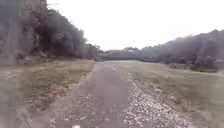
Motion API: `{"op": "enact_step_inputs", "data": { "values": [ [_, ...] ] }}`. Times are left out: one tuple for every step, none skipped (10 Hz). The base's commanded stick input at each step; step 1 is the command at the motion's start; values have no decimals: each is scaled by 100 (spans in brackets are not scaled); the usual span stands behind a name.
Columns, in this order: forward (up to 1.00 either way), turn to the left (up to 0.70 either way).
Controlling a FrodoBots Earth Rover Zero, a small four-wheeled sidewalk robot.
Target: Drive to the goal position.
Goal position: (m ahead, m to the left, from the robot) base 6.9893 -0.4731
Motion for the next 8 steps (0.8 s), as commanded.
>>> {"op": "enact_step_inputs", "data": {
  "values": [
    [45, 0],
    [45, 0],
    [45, 0],
    [35, 0],
    [8, 0],
    [0, 0],
    [0, 0],
    [0, 0]
  ]
}}
